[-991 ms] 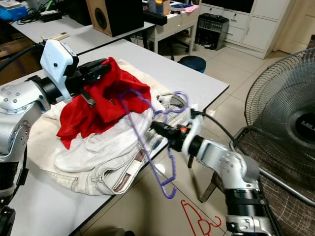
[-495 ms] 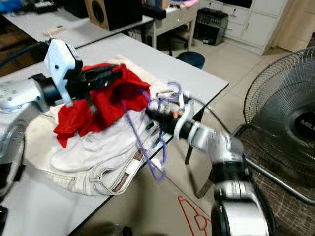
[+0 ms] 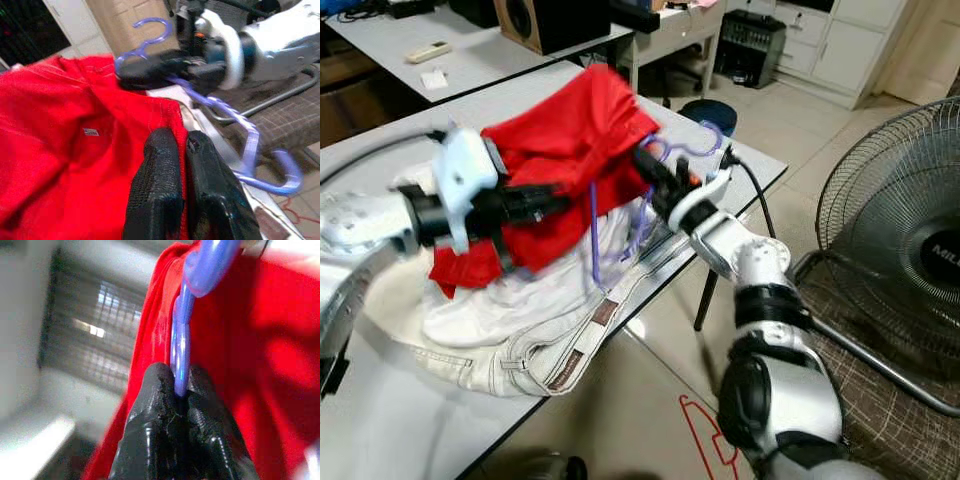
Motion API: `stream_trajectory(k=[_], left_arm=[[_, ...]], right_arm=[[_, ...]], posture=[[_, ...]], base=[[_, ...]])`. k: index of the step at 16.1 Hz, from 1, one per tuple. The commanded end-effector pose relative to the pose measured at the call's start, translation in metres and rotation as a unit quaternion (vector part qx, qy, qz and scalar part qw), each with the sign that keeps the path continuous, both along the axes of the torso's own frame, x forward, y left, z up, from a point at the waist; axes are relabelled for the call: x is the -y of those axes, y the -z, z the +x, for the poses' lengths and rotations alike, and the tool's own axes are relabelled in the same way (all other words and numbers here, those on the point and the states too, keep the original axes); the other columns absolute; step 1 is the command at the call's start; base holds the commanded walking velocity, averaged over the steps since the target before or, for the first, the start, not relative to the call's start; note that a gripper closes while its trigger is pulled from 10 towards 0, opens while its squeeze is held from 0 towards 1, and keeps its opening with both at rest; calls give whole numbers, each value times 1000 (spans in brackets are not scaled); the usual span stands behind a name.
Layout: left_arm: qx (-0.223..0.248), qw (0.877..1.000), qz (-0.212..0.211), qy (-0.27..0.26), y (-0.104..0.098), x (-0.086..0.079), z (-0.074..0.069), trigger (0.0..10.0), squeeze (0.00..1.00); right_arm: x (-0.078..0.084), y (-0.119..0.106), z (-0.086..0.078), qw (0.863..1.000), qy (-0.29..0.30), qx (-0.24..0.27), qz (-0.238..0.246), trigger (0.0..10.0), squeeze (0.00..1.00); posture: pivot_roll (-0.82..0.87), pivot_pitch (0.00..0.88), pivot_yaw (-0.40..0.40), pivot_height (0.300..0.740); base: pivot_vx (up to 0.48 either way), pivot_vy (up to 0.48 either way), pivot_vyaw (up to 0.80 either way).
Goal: Hang hanger
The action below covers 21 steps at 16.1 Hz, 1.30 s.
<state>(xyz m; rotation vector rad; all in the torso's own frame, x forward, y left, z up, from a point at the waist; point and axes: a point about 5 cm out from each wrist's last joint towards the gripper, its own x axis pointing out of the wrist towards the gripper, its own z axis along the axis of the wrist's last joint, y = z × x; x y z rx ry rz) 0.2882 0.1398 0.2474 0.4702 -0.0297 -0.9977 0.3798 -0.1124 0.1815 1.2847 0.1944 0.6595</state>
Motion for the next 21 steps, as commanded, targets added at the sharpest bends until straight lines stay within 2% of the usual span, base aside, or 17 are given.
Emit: stream_trajectory(k=[1, 4, 7, 8, 9, 10, 11, 13, 14, 15, 17, 18, 19, 21], left_arm=[[-3, 1000, -7, 19, -2, 7, -6, 0, 0], [-29, 996, -60, 56, -5, 30, -15, 0, 0], [-61, 994, -32, 86, 6, 36, -25, 0, 0], [-85, 991, -27, 102, 12, 36, -31, 0, 0], [-91, 990, -36, 104, 12, 37, -32, 0, 0], [-100, 988, -64, 103, 8, 43, -33, 0, 0], [-98, 984, -103, 109, 0, 56, -31, 0, 0], [-83, 983, -138, 88, -9, 65, -22, 0, 0], [-53, 983, -172, 28, -20, 68, -2, 0, 0], [-47, 982, -181, 11, -23, 68, 4, 0, 0], [-36, 974, -221, -27, -39, 63, 21, 0, 0], [-37, 963, -262, -46, -55, 58, 33, 0, 0], [-37, 961, -271, -52, -59, 57, 37, 0, 0], [-20, 963, -249, -99, -59, 48, 50, 0, 0]], right_arm=[[4, -4, 6, 999, 35, -8, 19, 10000, 0], [-6, -2, 15, 995, 74, -58, 45, 10000, 0], [-8, -4, 20, 988, 101, -84, 79, 10000, 0], [-7, -5, 22, 984, 115, -101, 91, 10000, 0], [-7, -4, 23, 982, 119, -108, 94, 10000, 0], [-8, -3, 24, 982, 126, -115, 84, 10000, 0], [-15, -3, 24, 983, 119, -120, 76, 10000, 0], [-22, -3, 23, 984, 108, -122, 74, 10000, 0], [-34, -2, 21, 988, 82, -117, 53, 10000, 0], [-38, -1, 20, 990, 73, -115, 45, 10000, 0], [-47, 5, 15, 993, 40, -113, 7, 10000, 0], [-48, 12, 10, 993, 20, -120, -13, 10000, 0], [-47, 14, 9, 992, 16, -121, -18, 10000, 0], [-41, 14, 7, 993, 9, -118, -25, 10000, 0]], posture=[[131, 67, 21, 740], [134, 62, 20, 740], [135, 61, 19, 740], [136, 60, 18, 740], [136, 61, 17, 740], [137, 60, 14, 740], [140, 61, 11, 740], [141, 62, 9, 740], [138, 62, 10, 740], [138, 62, 10, 740], [132, 57, 16, 740], [127, 55, 22, 740], [125, 54, 24, 740], [120, 52, 29, 740]], base=[[0, 0, 0], [0, 0, 0], [0, 0, 0], [0, 0, 0], [0, 0, 0], [0, 0, 0], [0, 0, 0], [0, 0, 0], [0, 0, 0], [0, 0, 0], [0, 0, 0], [0, 0, 0], [0, 0, 0], [0, 0, 0]])
